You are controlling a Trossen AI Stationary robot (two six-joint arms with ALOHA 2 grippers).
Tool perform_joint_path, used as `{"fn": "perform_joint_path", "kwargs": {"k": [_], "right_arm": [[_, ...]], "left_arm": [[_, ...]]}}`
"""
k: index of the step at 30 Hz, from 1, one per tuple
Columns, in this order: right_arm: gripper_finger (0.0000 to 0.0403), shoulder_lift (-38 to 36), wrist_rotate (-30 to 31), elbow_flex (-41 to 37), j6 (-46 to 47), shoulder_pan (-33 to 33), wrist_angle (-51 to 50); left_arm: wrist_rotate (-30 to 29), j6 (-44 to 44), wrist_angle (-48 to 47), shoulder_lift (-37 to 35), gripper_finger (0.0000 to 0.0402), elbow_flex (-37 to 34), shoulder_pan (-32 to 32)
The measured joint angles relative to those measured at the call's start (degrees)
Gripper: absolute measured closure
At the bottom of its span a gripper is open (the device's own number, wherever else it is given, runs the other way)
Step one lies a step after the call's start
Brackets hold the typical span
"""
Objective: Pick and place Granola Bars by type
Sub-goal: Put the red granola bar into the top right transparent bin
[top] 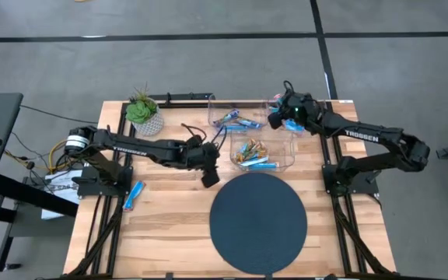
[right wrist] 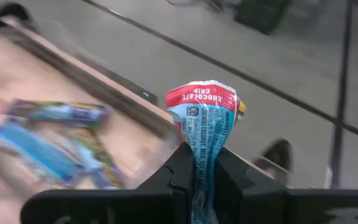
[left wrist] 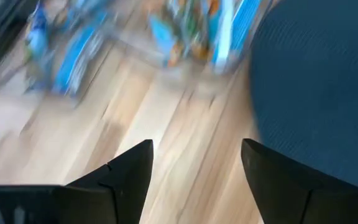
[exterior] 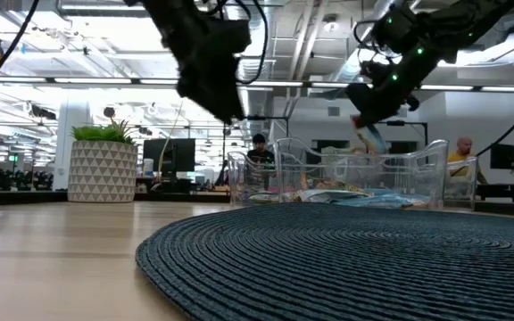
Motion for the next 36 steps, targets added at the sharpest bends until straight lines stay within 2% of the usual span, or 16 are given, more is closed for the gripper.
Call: {"fn": "perform_joint_path", "kwargs": {"k": [7, 11, 15, 19, 27, 31, 36], "right_arm": [[0.0371, 0.0, -0.6, 0.0, 0.2, -6.3, -6.6], [0.0355, 0.0, -2.0, 0.0, 0.2, -7.7, -8.3], [0.0319, 0.0, -3.8, 0.0, 0.1, -8.6, -9.5], [0.0264, 0.0, -3.7, 0.0, 0.3, -9.2, -11.4], [0.0158, 0.0, -5.2, 0.0, 0.7, -9.2, -12.4], [0.014, 0.0, -9.3, 0.0, 0.8, -9.0, -12.3], [0.0138, 0.0, -11.9, 0.0, 0.8, -9.0, -11.7]], "left_arm": [[-9.5, -5.5, -14.8, 0.0, 0.0163, 0.0, -5.2], [-12.2, -10.2, -19.3, 0.0, 0.0163, -1.3, -7.6], [-10.4, -14.5, -21.1, -0.1, 0.0163, -4.7, -9.5], [-8.6, -19.5, -24.3, -0.2, 0.017, -7.7, -11.1], [-8.6, -26.9, -36.4, -1.4, 0.0196, -8.1, -13.1], [-6.5, -33.6, -43.3, -3.3, 0.0206, -8.1, -14.8], [-0.5, -45.4, -53.3, -4.4, 0.0209, -8.2, -17.7]]}}
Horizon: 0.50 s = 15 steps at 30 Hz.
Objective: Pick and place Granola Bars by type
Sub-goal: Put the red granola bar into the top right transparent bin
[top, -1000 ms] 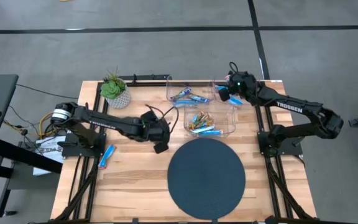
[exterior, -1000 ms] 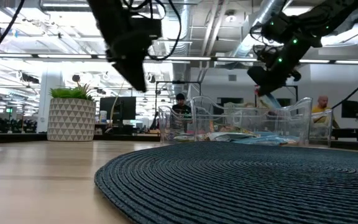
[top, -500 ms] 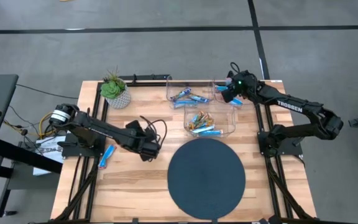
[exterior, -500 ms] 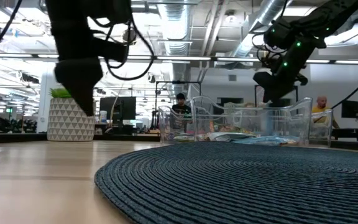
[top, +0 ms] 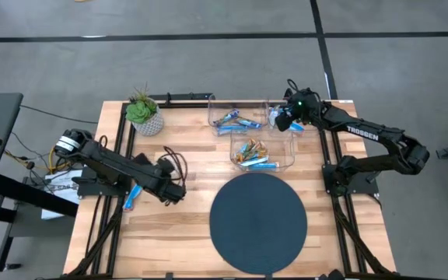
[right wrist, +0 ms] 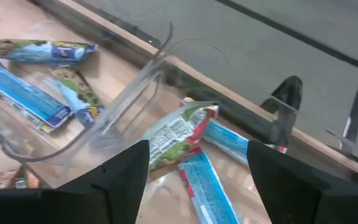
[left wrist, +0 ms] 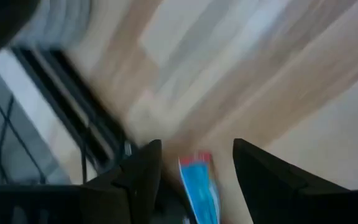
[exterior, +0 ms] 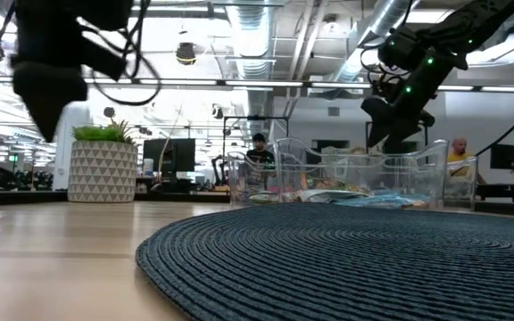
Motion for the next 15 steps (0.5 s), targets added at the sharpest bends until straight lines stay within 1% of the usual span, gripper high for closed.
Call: {"fn": "perform_joint_path", "kwargs": {"k": [3, 7, 8, 12, 15], "right_arm": [[0.0138, 0.0, -1.3, 0.0, 0.0, 0.0, 0.6], [0.0138, 0.0, -2.1, 0.0, -0.1, 0.6, 1.9], [0.0138, 0.0, -2.2, 0.0, -0.1, 0.8, 2.1], [0.0138, 0.0, -2.3, 0.0, -0.2, 1.7, 2.9], [0.0138, 0.0, -2.3, 0.0, -0.2, 2.4, 3.2]], "left_arm": [[6.6, -5.6, -1.2, 0.0, 0.0209, -2.3, -1.0], [15.7, -9.4, 2.1, 0.0, 0.0209, -8.8, -1.1], [17.2, -10.0, 3.1, 0.0, 0.0209, -10.6, -1.2], [20.9, -11.3, 7.0, 0.0, 0.0209, -16.4, -1.2], [22.0, -11.1, 9.1, 0.2, 0.0209, -17.8, -1.2]]}}
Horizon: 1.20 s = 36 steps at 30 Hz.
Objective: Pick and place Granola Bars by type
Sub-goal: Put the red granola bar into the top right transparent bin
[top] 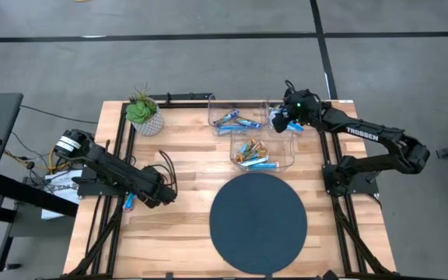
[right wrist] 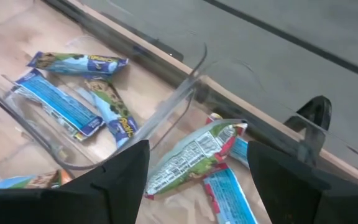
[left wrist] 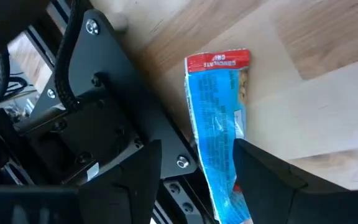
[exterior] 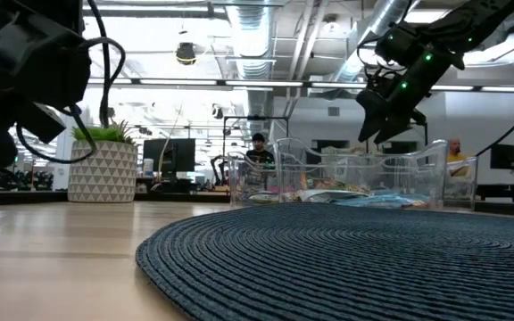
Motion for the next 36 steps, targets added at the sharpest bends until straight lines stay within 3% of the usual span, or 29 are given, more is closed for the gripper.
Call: {"fn": "perform_joint_path", "kwargs": {"k": [11, 23, 36], "right_arm": [[0.0138, 0.0, 0.0, 0.0, 0.0, 1.5, 1.8], [0.0138, 0.0, 0.1, 0.0, 0.0, 2.5, 3.0], [0.0138, 0.0, 0.0, 0.0, 0.1, 2.5, 4.6]], "left_arm": [[0.7, 1.2, 9.8, 0.0, 0.0209, -2.7, 0.0], [1.2, -2.2, 9.1, 0.0, 0.0212, -4.4, 0.0], [-2.5, -5.2, 9.0, 0.1, 0.0296, -4.6, -1.1]]}}
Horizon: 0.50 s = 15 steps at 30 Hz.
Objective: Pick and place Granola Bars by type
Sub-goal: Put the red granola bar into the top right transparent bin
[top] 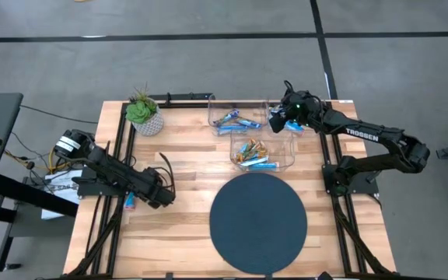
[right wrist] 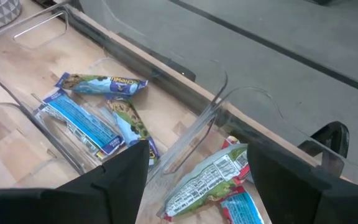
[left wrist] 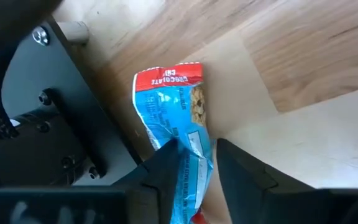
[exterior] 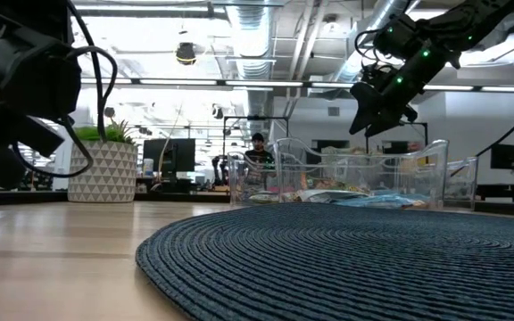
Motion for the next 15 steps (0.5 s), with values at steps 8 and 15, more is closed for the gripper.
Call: {"fn": "perform_joint_path", "kwargs": {"k": [8, 15], "right_arm": [[0.0138, 0.0, 0.0, 0.0, 0.0, 0.0, 0.0], [0.0138, 0.0, -2.1, 0.0, 0.1, 0.7, 0.0]], "left_arm": [[-1.4, -1.3, 0.3, 0.0, 0.0369, -0.3, -0.9], [-2.8, 0.3, 4.7, 0.0, 0.0396, 0.0, -0.8]]}}
